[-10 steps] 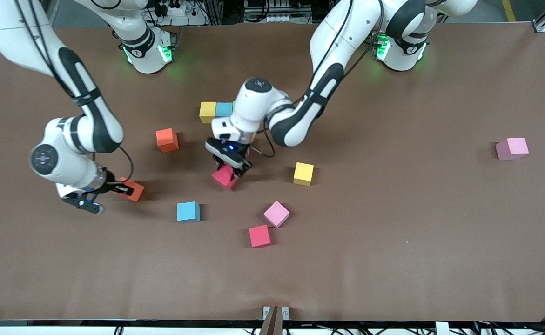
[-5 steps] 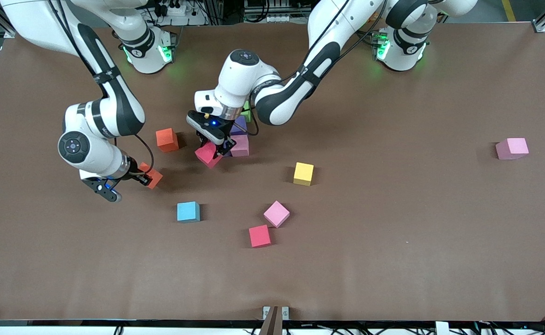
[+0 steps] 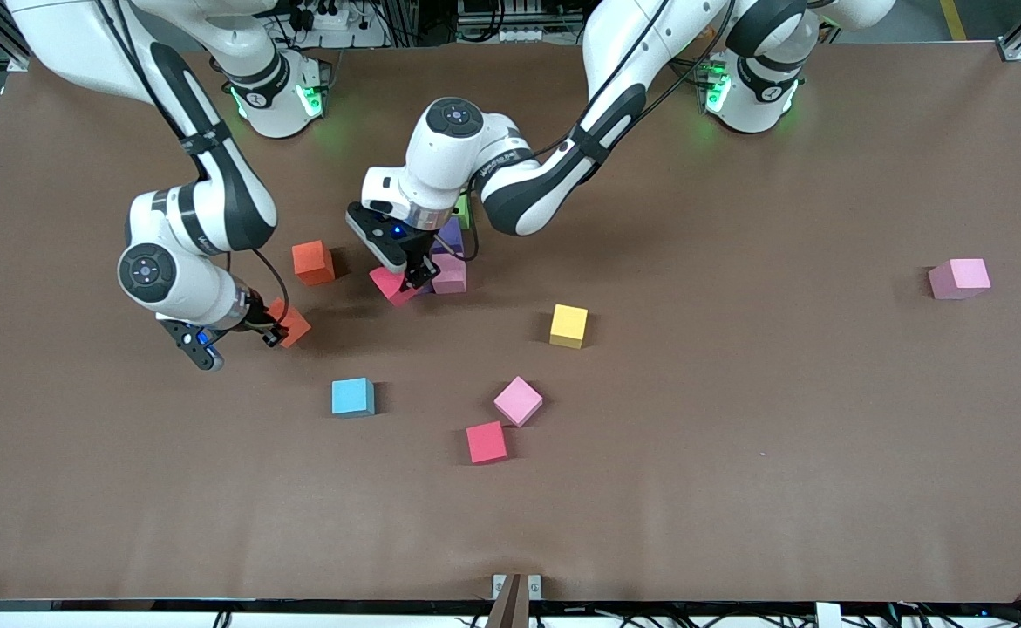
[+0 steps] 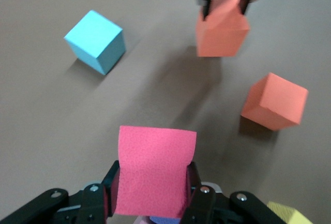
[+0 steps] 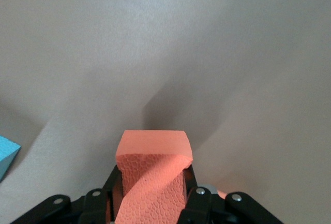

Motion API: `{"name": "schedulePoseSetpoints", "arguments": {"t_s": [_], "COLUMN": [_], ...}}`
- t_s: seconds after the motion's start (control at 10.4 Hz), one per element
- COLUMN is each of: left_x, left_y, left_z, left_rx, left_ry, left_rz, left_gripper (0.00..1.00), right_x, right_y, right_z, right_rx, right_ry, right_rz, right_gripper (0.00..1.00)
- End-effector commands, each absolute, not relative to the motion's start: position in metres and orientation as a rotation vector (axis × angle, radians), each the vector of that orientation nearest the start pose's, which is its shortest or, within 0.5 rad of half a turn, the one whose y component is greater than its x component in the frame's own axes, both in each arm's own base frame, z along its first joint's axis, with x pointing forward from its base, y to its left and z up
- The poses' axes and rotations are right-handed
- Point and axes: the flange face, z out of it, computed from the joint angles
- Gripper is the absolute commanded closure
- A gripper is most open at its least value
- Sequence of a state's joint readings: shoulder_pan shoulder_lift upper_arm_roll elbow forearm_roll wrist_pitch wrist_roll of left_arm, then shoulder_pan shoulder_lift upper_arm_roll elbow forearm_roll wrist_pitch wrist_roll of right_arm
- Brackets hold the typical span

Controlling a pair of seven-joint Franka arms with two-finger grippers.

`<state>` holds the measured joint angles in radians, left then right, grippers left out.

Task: Form number 2 with 11 blocks
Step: 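Lift the red block with the left gripper while the right gripper carries orange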

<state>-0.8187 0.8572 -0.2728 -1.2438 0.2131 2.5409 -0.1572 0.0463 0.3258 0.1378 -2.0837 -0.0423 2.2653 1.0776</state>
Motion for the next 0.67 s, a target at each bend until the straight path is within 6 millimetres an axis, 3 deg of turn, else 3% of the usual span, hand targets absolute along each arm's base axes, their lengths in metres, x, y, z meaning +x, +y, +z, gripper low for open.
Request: {"name": "schedulePoseSetpoints", "arguments": {"t_s": [0.0,0.1,0.29,0.58], "left_x": [0.42,0.414,0.42,0.455], "left_y": [-0.68,-0.684,-0.677,-0.636], "left_z": [0.336,0.341,0.355,0.389], "left_rx": [-2.872,-2.889,-2.91,-2.844], "left_ry": [1.768,1.779,1.767,1.871], "left_rz": [-0.684,-0.683,-0.666,-0.537], "left_gripper": [1.0,1.0,1.0,1.0], "right_x": [0.551,0.555,0.56,0.573], "right_y": [0.106,0.088,0.057,0.025], "right_z": [0.272,0.272,0.273,0.277], "right_rx": [-2.847,-2.822,-2.782,-2.719], "right_ry": [1.452,1.493,1.559,1.644], "right_rz": [0.17,0.168,0.164,0.142], "right_gripper": [1.0,1.0,1.0,1.0]}}
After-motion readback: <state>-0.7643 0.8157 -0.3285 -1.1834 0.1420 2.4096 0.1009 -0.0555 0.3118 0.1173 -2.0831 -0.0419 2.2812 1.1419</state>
